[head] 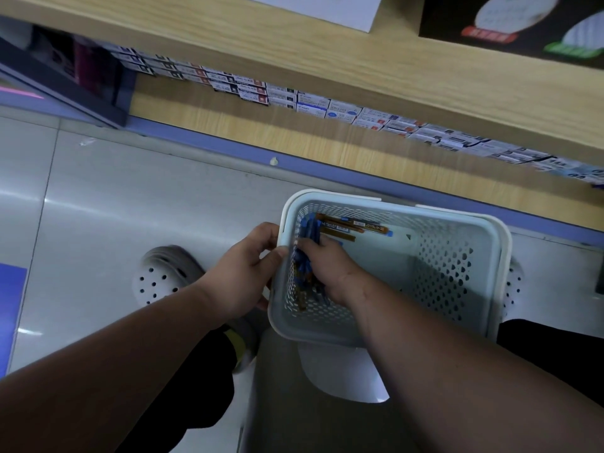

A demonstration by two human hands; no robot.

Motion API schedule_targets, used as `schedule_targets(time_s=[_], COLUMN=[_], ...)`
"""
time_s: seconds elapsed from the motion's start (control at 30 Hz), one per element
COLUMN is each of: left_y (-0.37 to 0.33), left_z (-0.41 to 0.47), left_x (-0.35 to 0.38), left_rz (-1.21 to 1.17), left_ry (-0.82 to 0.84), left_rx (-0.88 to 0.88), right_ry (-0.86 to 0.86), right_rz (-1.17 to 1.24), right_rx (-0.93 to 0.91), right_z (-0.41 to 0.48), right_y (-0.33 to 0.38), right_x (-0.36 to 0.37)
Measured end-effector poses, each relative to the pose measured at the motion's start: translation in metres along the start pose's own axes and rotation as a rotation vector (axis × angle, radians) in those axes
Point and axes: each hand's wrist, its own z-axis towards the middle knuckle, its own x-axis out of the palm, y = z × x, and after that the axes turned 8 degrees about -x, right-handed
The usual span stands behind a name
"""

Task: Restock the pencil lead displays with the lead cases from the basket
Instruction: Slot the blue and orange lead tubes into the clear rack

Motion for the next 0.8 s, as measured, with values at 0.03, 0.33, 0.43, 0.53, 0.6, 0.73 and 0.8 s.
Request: schedule_targets(time_s=[0.03, 0.33, 0.43, 0.53, 0.6, 0.73, 0.8], left_y=[0.000, 0.002, 0.003, 0.003, 0.003, 0.002, 0.002], left_z=[0.000, 0.001, 0.002, 0.002, 0.002, 0.002, 0.001], left_x=[0.000, -0.001, -0.001, -0.001, -0.001, -0.001, -0.002], left_rz=[-0.004, -0.010, -0.009, -0.013, -0.013, -0.004, 0.006], left_ry=[0.001, 0.012, 0.017, 0.020, 0.021, 0.015, 0.011], left_rx=[-0.002, -0.008, -0.010, -0.013, -0.008, -0.004, 0.004], right_ry=[0.006, 0.078, 0.102, 0.099, 0.088, 0.069, 0.087], right_rz=[-0.016, -0.176, -0.208, -0.201, -0.201, -0.177, -0.175], right_rx=[-0.007, -0.108, -0.124, -0.147, -0.148, -0.096, -0.097], right_z=[0.000, 0.000, 0.001, 0.003, 0.004, 0.001, 0.000], right_y=[0.001, 0.008, 0.010, 0.010, 0.008, 0.003, 0.002], right_x=[0.000, 0.003, -0.001, -0.005, -0.007, -0.009, -0.010])
